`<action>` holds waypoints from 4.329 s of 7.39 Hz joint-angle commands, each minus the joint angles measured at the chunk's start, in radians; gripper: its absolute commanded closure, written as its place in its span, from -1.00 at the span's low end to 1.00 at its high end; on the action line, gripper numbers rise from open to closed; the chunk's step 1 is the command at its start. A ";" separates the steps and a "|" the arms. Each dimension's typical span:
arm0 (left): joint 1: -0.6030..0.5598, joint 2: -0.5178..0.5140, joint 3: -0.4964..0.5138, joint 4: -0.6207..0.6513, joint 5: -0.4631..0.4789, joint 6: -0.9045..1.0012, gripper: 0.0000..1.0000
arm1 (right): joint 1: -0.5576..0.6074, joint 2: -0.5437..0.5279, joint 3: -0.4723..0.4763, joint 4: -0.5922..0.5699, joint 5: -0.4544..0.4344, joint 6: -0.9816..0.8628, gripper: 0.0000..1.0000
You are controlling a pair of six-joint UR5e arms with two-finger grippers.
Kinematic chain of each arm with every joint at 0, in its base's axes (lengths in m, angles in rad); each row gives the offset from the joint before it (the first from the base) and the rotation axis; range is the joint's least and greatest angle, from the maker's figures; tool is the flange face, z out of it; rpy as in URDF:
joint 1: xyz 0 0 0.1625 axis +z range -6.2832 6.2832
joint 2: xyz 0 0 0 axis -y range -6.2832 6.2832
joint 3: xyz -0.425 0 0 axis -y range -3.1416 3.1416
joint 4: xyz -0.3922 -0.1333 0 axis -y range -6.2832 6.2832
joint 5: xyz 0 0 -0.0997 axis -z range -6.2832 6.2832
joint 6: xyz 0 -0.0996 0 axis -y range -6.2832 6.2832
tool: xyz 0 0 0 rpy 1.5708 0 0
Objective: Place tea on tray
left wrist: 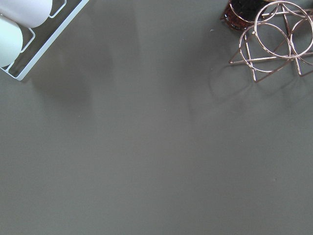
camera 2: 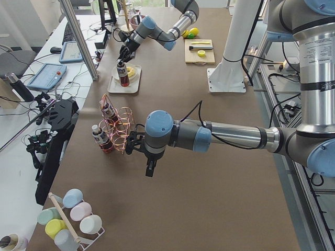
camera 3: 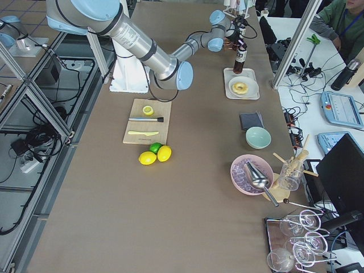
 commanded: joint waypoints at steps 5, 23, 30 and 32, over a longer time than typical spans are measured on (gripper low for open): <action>-0.001 -0.002 -0.009 -0.002 -0.002 0.001 -0.96 | -0.005 -0.006 -0.084 0.132 -0.006 0.000 1.00; 0.026 0.107 -0.005 0.015 0.074 0.002 -0.96 | 0.766 -1.178 0.732 -0.872 0.542 -0.781 -1.00; 0.026 0.127 0.011 0.014 0.080 0.002 -0.96 | 0.917 -1.252 0.680 -0.871 0.766 -0.767 -1.00; 0.026 0.125 0.041 0.014 0.083 0.001 -0.96 | 0.917 -1.253 0.681 -0.873 0.777 -0.765 -1.00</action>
